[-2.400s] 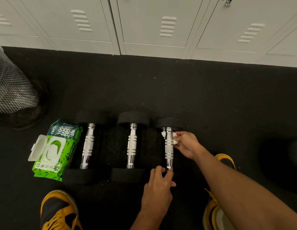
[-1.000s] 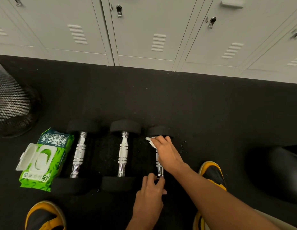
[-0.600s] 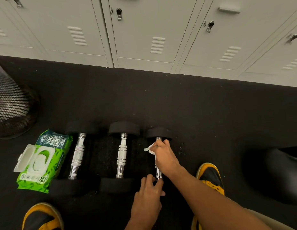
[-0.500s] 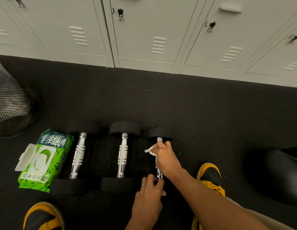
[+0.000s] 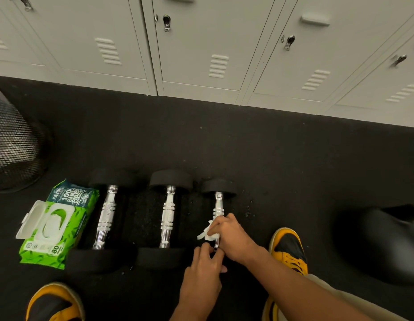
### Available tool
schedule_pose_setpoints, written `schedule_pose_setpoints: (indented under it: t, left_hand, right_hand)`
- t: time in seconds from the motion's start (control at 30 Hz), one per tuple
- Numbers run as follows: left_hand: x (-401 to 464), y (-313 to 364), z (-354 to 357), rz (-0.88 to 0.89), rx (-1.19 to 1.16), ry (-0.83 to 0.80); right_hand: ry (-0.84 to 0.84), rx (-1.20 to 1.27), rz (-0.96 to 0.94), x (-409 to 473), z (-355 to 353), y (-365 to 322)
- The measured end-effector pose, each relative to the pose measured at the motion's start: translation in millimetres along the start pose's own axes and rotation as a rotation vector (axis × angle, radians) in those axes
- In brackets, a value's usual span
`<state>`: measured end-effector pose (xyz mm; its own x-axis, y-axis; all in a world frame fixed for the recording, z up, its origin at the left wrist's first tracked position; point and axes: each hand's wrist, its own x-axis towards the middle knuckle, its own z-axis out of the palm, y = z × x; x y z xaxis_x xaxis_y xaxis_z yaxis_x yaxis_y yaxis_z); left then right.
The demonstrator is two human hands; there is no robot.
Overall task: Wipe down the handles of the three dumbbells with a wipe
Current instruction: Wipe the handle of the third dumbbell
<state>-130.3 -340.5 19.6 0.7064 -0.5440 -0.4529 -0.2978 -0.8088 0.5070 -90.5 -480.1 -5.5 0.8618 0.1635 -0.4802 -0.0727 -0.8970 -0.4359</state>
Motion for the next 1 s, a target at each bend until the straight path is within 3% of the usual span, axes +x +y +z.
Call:
schedule_pose_setpoints:
  t: [0.13, 0.27, 0.33, 0.5, 0.67, 0.83, 1.0]
  left_hand:
    - [-2.3, -2.3, 0.6, -0.002, -0.018, 0.022]
    - [-5.2, -4.3, 1.4, -0.006, -0.031, 0.056]
    - [-5.5, -4.3, 1.0, -0.010, -0.036, 0.057]
    - [-4.7, -7.8, 0.6, -0.003, -0.035, 0.047]
    - [-4.8, -14.5, -4.1, 0.005, -0.056, 0.042]
    - [-2.7, -17.2, -8.3, 0.015, -0.075, 0.030]
    - [-2.0, -18.6, -15.2, 0.021, -0.078, 0.010]
  right_hand:
    - [-0.109, 0.115, 0.117, 5.6, 2.2, 7.0]
    - [-0.101, 0.489, 0.206, 3.8, -29.4, 14.9]
    - [-0.013, 0.625, 0.298, 6.5, -41.1, 19.4]
    - [0.337, 0.610, 0.534, 13.9, -44.4, 18.7]
    - [0.634, 0.796, 0.788, 33.6, -32.4, 8.3]
    - [0.529, 0.909, 0.785, 39.8, -12.6, 4.0]
    - [0.448, 1.369, 0.804, 45.4, -4.0, 10.0]
